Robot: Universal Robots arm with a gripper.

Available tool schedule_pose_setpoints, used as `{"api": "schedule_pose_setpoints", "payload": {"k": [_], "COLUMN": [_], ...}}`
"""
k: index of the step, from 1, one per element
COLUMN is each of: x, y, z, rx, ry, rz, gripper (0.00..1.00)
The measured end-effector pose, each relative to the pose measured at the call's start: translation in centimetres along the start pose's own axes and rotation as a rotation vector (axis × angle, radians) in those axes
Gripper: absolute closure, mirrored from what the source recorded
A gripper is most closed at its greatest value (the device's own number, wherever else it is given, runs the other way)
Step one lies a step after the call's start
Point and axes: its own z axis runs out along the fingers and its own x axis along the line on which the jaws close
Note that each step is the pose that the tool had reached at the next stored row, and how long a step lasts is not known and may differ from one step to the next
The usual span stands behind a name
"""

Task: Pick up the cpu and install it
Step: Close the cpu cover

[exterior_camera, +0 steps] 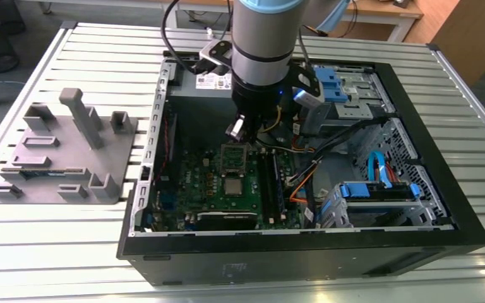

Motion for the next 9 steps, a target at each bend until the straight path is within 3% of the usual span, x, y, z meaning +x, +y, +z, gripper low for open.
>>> {"api": "schedule_pose_setpoints", "payload": {"k": [9], "x": [0.05], "y": [-0.05], "z": [-0.20], "rx": [0.0000], "ry": [0.0002], "rz": [0.000], "gripper": [0.89]}}
